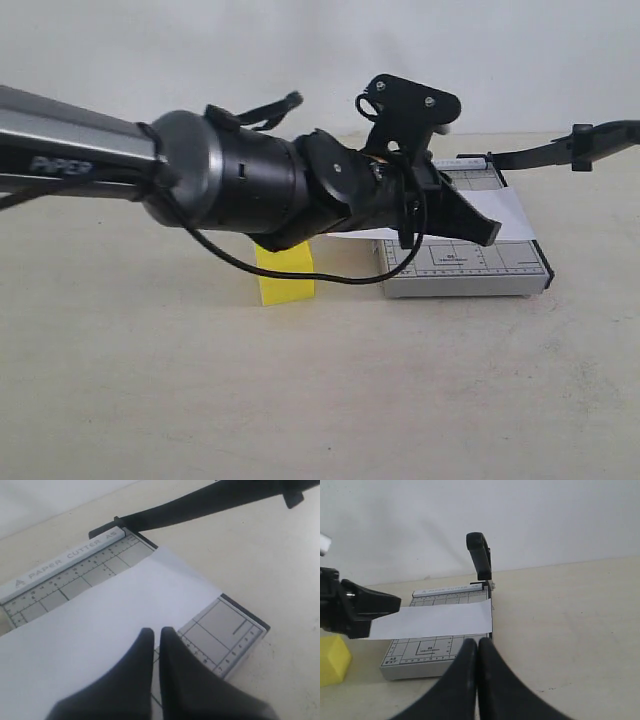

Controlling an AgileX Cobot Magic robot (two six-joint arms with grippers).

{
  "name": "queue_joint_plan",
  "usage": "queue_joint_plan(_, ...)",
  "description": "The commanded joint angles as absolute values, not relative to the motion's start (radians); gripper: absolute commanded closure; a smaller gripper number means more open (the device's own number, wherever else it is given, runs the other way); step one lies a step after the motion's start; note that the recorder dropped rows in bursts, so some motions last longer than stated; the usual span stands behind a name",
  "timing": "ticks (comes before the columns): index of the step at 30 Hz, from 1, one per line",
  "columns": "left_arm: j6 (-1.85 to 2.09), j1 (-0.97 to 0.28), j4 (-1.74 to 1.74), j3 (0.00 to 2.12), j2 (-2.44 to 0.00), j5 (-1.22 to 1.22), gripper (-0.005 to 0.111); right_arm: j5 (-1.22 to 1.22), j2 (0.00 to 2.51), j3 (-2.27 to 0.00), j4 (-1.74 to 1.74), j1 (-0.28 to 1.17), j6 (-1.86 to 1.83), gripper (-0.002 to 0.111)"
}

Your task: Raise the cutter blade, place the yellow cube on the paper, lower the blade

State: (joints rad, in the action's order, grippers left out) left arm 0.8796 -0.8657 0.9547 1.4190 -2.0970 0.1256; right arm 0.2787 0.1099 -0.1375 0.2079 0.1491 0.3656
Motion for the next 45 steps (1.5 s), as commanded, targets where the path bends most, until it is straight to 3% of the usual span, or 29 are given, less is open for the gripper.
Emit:
queue_joint_plan(1, 0.883, -0.870, 0.950, 1.509, -2.197, 0.143, 0.102, 0.268, 0.103, -0.144, 0.215, 0.149, 0.364, 0.109)
queue_joint_plan(14, 0.883, -0.870, 0.976, 1.637, -2.377, 0.247, 0.102, 0.238, 0.103, -0.144, 0.162, 0.149, 0.369, 0.109)
queue_joint_plan(21, 0.904, -0.870, 1.181, 1.685, -2.417, 0.347, 0.102, 0.227, 0.103, -0.144, 0.135, 0.149, 0.369, 0.109)
queue_joint_plan(30, 1.009, -0.870, 1.197, 1.781, -2.500, 0.178, 0.102, 0.225, 0.103, -0.144, 0.135, 0.149, 0.383, 0.109)
queue_joint_plan(45, 1.011, -0.892, 1.331, 1.889, -2.572, 0.160, 0.102, 0.214, 0.103, -0.144, 0.083, 0.149, 0.383, 0.109)
